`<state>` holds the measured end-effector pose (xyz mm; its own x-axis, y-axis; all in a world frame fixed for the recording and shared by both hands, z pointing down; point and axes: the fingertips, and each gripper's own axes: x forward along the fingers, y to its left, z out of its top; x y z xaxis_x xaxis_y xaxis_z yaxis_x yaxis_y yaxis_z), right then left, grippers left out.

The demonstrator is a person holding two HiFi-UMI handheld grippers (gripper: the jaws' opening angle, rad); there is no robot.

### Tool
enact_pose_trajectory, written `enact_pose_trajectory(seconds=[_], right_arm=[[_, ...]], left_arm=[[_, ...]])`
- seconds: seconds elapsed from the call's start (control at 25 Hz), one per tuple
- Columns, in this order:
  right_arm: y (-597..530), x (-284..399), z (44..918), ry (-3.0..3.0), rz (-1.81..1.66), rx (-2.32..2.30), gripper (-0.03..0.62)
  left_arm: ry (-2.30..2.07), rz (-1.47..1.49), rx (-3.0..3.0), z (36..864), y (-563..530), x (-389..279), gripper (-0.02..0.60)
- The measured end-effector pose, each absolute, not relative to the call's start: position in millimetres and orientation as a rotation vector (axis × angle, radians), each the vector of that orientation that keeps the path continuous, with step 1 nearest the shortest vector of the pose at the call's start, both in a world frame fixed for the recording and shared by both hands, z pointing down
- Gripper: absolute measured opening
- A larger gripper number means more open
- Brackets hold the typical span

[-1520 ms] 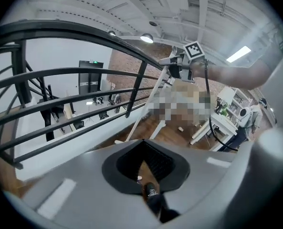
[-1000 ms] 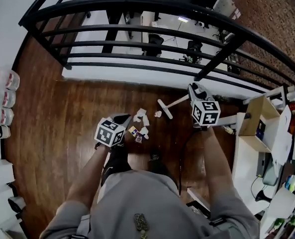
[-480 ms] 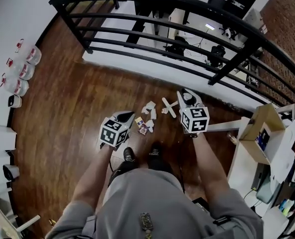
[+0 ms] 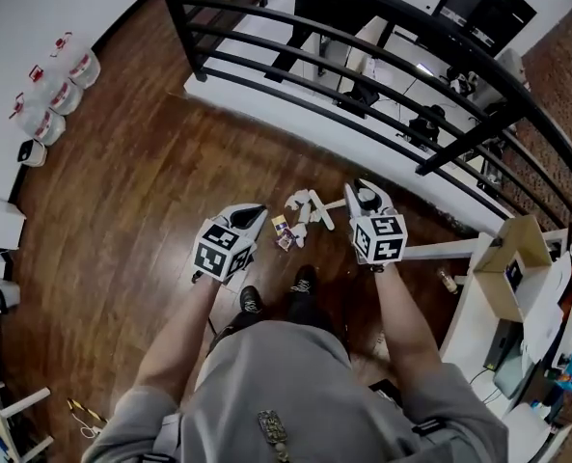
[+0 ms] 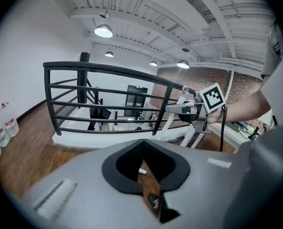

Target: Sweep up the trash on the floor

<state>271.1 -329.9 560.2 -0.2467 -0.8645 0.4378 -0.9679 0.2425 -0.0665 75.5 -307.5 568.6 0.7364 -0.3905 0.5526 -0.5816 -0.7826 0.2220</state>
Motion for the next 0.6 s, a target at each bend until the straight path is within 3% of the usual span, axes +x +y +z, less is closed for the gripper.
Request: enact_pose_trajectory(seconds=[0.28,0.6], right_arm=[[-297.2,216.2,561.1,-2.226,0.452,1.631,0.069],[-282.1,199.1,562.3,-2.185,0.440,1.709,0.066]], left_arm=[[-0.745,0.710,2.521,576.1,-281.7,21.8,0.005],[-0.690,0.726,2.553,576.8,-262.7,-8.5,0.005]])
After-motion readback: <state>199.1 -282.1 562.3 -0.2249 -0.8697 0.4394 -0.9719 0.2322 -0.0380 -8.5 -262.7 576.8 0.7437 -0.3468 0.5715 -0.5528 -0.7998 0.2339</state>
